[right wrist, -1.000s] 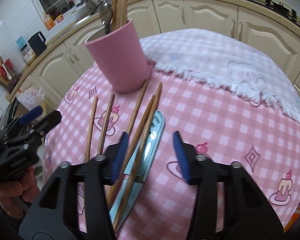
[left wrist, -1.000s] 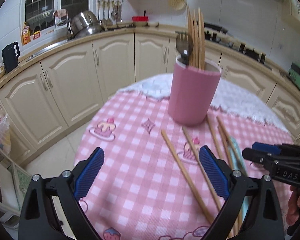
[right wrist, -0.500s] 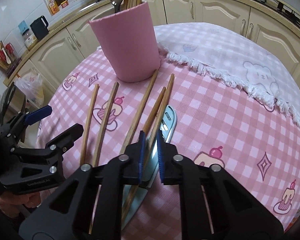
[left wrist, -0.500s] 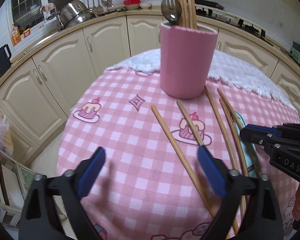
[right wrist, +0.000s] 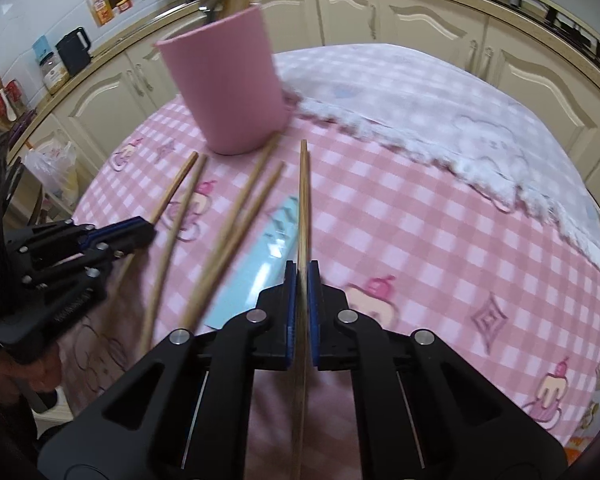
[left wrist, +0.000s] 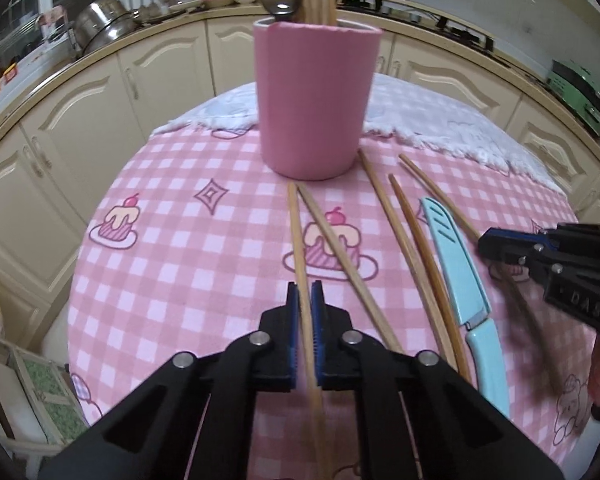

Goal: Organize utensils
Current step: 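Lower both tools to the loose chopsticks and each grasp one wooden chopstick, then carry the chopsticks above the pink cup and open both tools to drop them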

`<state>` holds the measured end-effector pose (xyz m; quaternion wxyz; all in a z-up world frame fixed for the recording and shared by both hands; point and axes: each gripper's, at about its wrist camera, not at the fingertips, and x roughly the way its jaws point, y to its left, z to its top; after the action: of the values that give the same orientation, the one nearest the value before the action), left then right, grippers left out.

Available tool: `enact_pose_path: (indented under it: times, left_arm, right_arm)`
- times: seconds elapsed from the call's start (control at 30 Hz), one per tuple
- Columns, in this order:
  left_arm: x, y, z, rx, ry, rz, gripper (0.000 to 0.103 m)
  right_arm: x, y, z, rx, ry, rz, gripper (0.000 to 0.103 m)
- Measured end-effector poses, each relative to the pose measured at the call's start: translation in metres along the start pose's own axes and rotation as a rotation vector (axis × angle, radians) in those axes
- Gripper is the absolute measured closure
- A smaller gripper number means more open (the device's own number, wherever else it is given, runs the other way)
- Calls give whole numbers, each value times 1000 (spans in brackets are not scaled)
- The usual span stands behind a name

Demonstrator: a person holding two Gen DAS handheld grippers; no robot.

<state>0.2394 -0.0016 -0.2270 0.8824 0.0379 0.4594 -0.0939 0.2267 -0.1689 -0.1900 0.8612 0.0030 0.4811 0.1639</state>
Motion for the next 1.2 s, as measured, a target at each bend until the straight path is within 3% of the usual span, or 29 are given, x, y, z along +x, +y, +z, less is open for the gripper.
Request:
enact_pose_path:
  times: [0.17, 0.3, 0.43, 0.5, 0.53, 0.57, 0.63, 0.7, 0.87, 1.03, 1.2]
  left_arm:
    - [2, 0, 3, 39, 8, 5, 96]
    - [4, -3, 8, 84, 13, 40, 75]
    - [11, 0, 16, 81, 25, 21, 75]
    - [14, 2, 19, 75, 31, 7, 79]
    - [14, 3, 21, 70, 33, 1, 91]
    - [15, 6, 22, 59, 36, -9, 96]
    - [15, 11, 23, 42, 38, -31, 98]
    - [12, 15, 21, 16, 25, -37, 98]
    - [-12, 27, 14, -50, -63, -95, 98]
    - [-55, 36, 16, -93, -228, -136, 98]
    - [-95, 37, 30, -90, -413, -171, 98]
  right_arm:
    - [1, -8, 1, 10, 22, 9, 96]
    - [8, -5, 11, 0, 36, -15, 96]
    - [17, -3, 25, -11, 56, -26, 90]
    - [22, 3, 30, -47, 55, -45, 90]
    - [24, 4, 31, -63, 53, -51, 90]
    - [24, 5, 31, -71, 50, -53, 90]
    - [23, 2, 30, -64, 46, -40, 97]
    - [18, -4, 28, -25, 24, 3, 97]
    - [-16, -17, 19, 47, -113, 99, 97]
    - [-53, -28, 14, 116, -276, 223, 97]
    - [-73, -31, 18, 151, -380, 276, 97]
